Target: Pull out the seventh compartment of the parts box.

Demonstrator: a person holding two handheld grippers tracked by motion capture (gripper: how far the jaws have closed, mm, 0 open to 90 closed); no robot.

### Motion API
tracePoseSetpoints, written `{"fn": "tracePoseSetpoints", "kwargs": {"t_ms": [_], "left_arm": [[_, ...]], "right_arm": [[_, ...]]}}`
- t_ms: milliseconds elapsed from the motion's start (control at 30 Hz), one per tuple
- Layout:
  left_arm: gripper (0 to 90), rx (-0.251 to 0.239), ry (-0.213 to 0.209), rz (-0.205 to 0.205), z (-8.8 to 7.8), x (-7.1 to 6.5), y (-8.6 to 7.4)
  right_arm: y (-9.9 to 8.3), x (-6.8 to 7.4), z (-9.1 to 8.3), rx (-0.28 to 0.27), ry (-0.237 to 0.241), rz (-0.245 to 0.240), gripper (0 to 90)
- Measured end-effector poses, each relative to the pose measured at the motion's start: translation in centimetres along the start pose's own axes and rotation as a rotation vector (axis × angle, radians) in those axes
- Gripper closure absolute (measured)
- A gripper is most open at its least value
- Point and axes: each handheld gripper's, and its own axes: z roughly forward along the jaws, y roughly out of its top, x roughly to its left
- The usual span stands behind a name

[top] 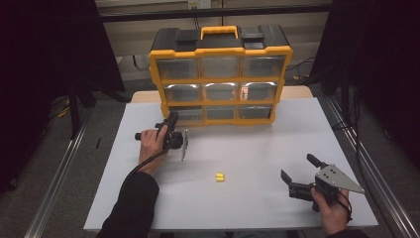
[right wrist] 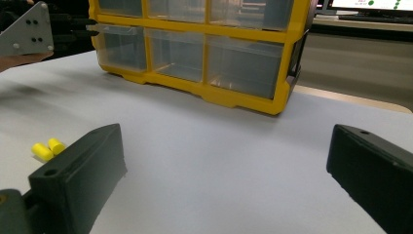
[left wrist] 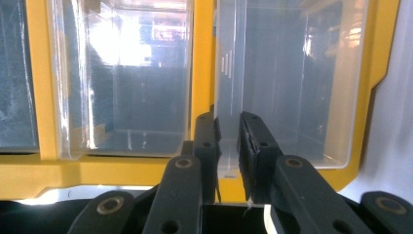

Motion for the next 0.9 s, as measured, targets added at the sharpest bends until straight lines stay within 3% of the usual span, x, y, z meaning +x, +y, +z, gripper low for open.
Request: {"fn": "tracePoseSetpoints", "kwargs": {"t_ms": [433, 600, 733, 833, 900], "left_arm": [[79.3, -0.018, 0.004, 0.005, -0.6, -0.2, -0.1], [79.4, -0.022, 0.009, 0.025, -0.9, -0.1, -0.1], [79.4, -0.034, 0.007, 0.013, -1.0, -0.2, -0.2], [79.4, -0.029, 0.011, 0.040, -1.3, 0.0, -0.1], [79.4, -0.030, 0.007, 0.020, -1.3, -0.2, -0.1]], "right_arm": [[0.0, 0.0, 0.0, 0.000, 0.000, -0.002, 0.2], [0.0, 0.0, 0.0, 0.000, 0.002, -0.002, 0.2], [0.0, 0.1, 0.0, 0.000, 0.002, -0.001, 0.2], [0.0, 0.1, 0.0, 0.000, 0.002, -0.002, 0.2], [0.0, 0.1, 0.0, 0.000, 0.002, -0.002, 0.2]]}}
